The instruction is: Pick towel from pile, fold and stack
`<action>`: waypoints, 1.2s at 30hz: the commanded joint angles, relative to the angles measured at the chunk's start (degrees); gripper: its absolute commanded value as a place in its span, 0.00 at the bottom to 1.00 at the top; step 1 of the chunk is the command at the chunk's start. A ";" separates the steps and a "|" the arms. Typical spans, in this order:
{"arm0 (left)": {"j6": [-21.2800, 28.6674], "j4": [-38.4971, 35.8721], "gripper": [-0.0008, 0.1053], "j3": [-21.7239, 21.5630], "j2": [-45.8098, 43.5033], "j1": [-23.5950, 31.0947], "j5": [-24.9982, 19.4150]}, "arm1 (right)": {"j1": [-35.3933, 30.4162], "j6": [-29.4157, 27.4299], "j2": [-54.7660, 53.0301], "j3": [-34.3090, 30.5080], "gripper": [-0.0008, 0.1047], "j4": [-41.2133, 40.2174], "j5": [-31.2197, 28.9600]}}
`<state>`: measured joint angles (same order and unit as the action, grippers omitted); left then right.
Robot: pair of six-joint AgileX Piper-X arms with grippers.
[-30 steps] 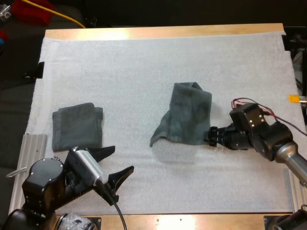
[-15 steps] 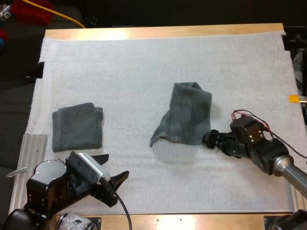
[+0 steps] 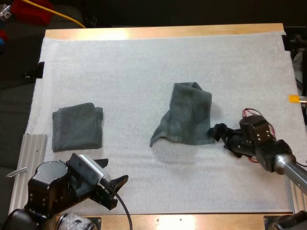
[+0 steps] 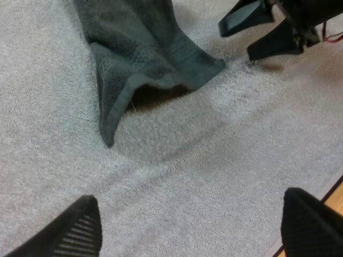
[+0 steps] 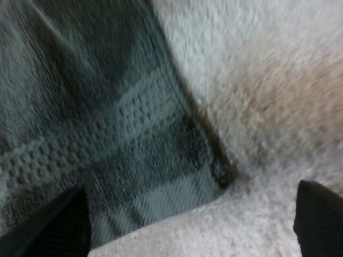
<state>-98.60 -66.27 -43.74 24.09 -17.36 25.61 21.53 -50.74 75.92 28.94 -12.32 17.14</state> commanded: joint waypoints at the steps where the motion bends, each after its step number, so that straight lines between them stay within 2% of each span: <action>1: -0.11 0.04 0.64 -0.45 0.16 -0.25 -0.12 | -0.24 1.03 1.55 -0.10 0.72 2.12 2.40; 10: -0.11 0.04 0.64 -0.45 0.16 -0.25 -0.12 | -0.24 2.89 8.27 -0.10 0.69 9.21 9.58; 15: -0.11 0.04 0.64 -0.45 0.16 -0.25 -0.12 | -0.24 3.25 10.83 -0.10 0.68 10.02 11.48; 20: -0.11 0.04 0.64 -0.45 0.16 -0.25 -0.12 | -0.24 3.25 11.12 -0.10 0.39 10.26 11.08; 23: -0.11 0.04 0.64 -0.45 0.16 -0.25 -0.12 | -0.24 2.99 11.12 -0.10 0.25 10.22 10.94; 25: -0.11 0.04 0.64 -0.45 0.16 -0.25 -0.12 | -0.24 2.11 10.81 -0.10 0.05 10.28 10.94; 26: -0.11 0.04 0.64 -0.45 0.16 -0.25 -0.12 | -0.24 1.71 10.62 -0.10 0.01 10.28 10.94; 31: -0.11 0.75 0.64 -0.25 0.16 -0.25 -0.12 | -0.24 -2.13 6.53 -0.10 0.01 8.05 9.56; 36: -2.50 2.86 0.64 1.84 0.87 -0.25 0.95 | -0.24 -6.84 2.50 -0.10 0.01 -0.34 5.38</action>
<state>-100.00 -64.23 -42.20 24.41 -17.36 26.09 21.23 -55.96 79.07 28.73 -10.49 23.03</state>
